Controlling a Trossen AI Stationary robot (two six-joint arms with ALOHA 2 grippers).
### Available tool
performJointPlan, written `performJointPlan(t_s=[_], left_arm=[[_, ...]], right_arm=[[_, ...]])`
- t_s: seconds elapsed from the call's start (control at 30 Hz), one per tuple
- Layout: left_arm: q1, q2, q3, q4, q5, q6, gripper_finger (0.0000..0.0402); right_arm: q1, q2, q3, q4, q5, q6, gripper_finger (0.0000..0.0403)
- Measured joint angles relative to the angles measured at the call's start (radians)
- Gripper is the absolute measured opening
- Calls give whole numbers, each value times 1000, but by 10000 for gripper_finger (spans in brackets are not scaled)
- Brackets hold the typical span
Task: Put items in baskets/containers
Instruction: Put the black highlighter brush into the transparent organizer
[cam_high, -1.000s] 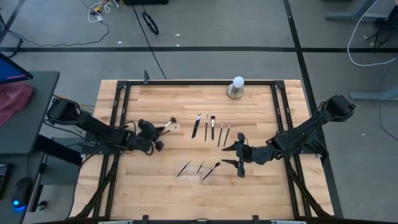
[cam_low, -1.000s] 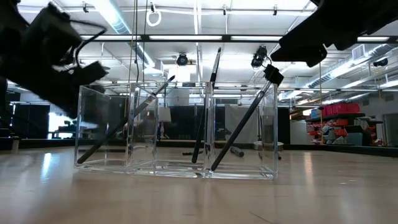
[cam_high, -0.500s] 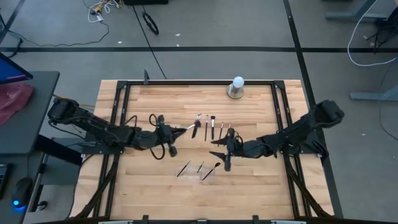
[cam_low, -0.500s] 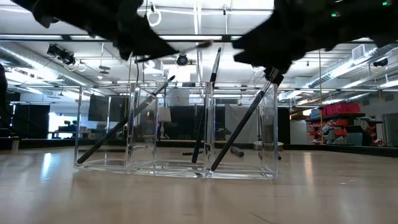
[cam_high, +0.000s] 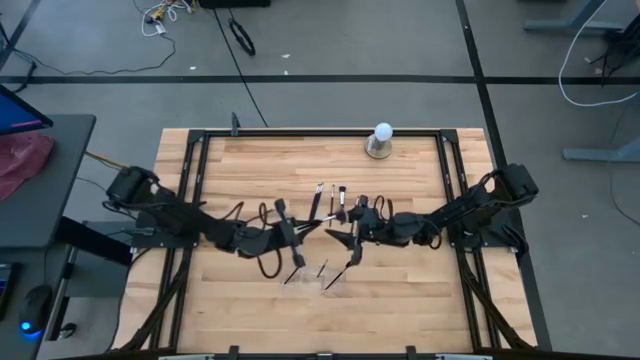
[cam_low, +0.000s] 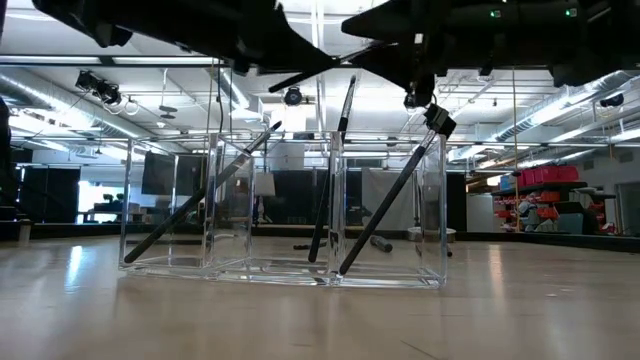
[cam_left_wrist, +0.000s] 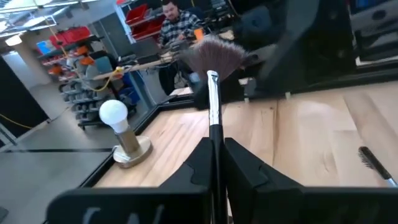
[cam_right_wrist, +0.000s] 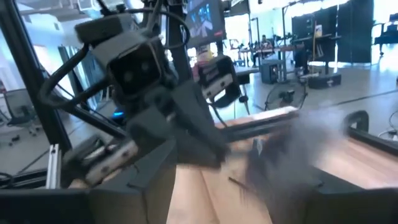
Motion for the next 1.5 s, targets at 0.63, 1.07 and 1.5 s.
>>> performJointPlan(t_s=[0.63,1.07,1.5], left_arm=[[-9,37,35,-15,-142,58,28],[-15,37,34,-17,-111,61,28],[-15,37,33,-23,-92,47,36]], right_arm=[[18,-22,22,-279,11,9,86],[2,-35,22,-143,144,-13,210],[3,-35,22,-123,132,-29,27]])
